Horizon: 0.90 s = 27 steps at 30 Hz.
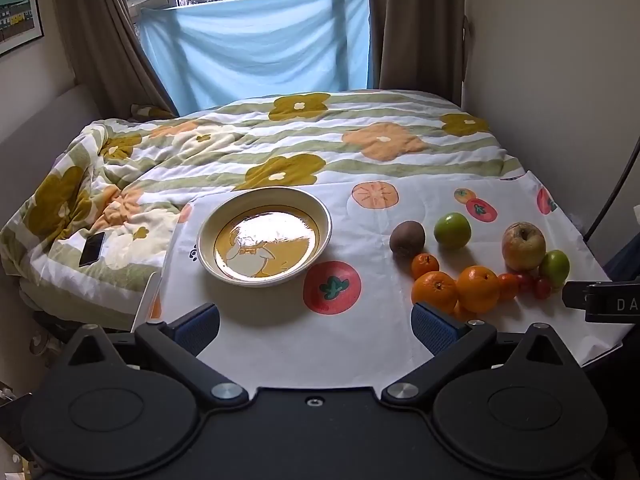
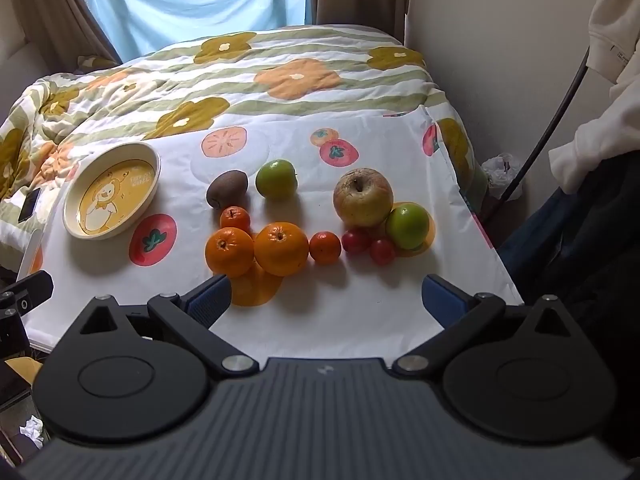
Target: Organize fruits
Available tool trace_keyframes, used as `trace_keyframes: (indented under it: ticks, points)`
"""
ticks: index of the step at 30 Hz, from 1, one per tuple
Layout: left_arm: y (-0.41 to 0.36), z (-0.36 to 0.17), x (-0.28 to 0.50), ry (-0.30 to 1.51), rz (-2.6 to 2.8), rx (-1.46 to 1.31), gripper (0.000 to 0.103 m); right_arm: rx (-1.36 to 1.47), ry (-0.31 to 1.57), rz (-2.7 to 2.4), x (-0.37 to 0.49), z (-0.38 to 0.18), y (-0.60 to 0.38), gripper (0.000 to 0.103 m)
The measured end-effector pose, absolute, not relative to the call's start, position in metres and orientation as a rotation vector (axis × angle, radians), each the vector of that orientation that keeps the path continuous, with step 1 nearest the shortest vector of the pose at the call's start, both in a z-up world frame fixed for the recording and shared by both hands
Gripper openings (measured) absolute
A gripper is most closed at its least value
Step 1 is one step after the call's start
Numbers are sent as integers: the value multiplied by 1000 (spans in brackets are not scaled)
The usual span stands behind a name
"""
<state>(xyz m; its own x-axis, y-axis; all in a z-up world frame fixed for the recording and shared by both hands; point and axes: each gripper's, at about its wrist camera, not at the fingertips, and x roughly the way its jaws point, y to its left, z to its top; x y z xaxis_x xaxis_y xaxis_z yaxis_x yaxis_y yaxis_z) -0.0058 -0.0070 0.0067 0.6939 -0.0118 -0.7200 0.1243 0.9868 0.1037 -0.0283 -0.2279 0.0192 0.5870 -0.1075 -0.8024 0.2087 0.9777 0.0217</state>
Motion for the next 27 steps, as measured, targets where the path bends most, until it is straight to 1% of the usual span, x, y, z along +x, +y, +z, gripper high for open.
trace_keyframes:
  ticks: [27]
  points:
    - [-13,15,-24,756,-93,132,103,131,898,-183,-57,24,-232,103]
